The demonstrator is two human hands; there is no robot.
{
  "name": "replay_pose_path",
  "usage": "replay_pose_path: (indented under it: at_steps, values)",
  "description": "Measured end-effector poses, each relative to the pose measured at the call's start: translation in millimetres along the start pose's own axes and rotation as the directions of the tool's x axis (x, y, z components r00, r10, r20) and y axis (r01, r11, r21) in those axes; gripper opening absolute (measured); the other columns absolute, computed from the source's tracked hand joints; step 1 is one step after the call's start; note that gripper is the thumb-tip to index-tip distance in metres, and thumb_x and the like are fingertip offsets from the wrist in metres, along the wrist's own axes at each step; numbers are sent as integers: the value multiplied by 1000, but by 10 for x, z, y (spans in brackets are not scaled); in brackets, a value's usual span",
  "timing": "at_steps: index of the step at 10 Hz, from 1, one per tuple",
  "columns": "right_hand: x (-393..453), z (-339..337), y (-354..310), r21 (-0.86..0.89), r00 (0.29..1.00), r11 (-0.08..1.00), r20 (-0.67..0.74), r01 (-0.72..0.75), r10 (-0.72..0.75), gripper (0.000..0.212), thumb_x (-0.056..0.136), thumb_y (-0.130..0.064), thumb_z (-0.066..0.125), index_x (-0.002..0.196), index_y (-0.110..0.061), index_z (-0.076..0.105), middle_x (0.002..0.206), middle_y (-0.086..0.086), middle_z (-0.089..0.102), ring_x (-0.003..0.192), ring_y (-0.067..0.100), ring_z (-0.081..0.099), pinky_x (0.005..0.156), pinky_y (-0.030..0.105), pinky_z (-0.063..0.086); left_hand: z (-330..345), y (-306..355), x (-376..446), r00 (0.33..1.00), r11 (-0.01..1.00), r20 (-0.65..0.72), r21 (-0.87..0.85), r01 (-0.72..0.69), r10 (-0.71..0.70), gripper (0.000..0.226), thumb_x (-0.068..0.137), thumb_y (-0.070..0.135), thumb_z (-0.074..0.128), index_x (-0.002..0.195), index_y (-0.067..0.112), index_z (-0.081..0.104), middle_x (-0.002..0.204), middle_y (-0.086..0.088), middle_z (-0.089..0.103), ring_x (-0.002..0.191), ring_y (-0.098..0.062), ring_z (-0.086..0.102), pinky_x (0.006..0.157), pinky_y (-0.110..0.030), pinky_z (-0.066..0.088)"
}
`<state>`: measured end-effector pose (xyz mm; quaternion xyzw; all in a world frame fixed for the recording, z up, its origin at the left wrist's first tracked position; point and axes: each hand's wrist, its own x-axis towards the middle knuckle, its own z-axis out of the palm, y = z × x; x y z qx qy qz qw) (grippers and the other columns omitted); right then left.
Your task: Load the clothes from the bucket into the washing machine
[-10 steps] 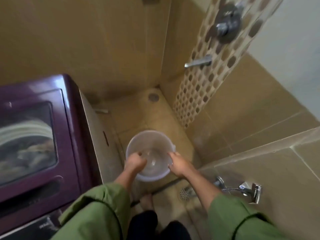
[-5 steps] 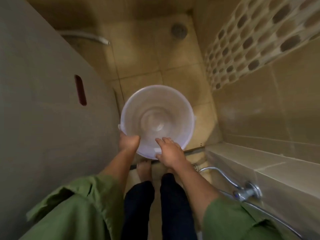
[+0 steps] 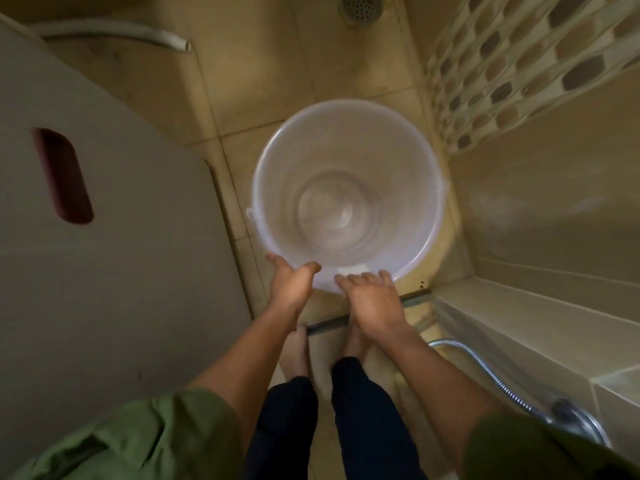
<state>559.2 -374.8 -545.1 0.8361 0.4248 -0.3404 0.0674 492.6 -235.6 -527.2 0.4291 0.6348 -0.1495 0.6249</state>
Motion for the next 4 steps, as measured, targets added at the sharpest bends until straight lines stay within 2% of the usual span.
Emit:
replay_pose_path:
  at_steps: [1,2,3,4]
  values:
    - [121,-168,242,-17,993,994,-60,-108,106,51,92,-15,48,141,-26,39,131,2,58,128,25,46,114,50,21,108,269,99,991,988,128,144,-59,41,98,81,29,64,155,26,0,140,-1,49,122,-25,52,106,-46,45]
    - [251,-325,571,48,946,954,-130,-294,298,47,94,-17,43,141,-18,42,136,8,54,134,29,40,113,47,24,227,553,170,975,951,191,262,-163,114,80,88,32,61,154,21,17,151,-2,40,132,-25,46,109,-43,41]
    - [211,-387,512,163,927,940,-182,-301,329,47,95,-19,42,142,-14,42,139,12,51,133,30,40,110,43,31,264,492,28,969,939,164,259,-225,187,73,91,33,57,154,20,21,154,-3,37,134,-26,44,110,-44,40]
    - [47,-501,180,406,949,889,-131,-214,288,49,97,-21,45,144,-11,39,146,15,44,138,28,37,113,38,29,242,223,-330,975,956,99,200,-216,200,69,96,33,53,155,18,19,159,-5,29,143,-24,35,117,-41,31]
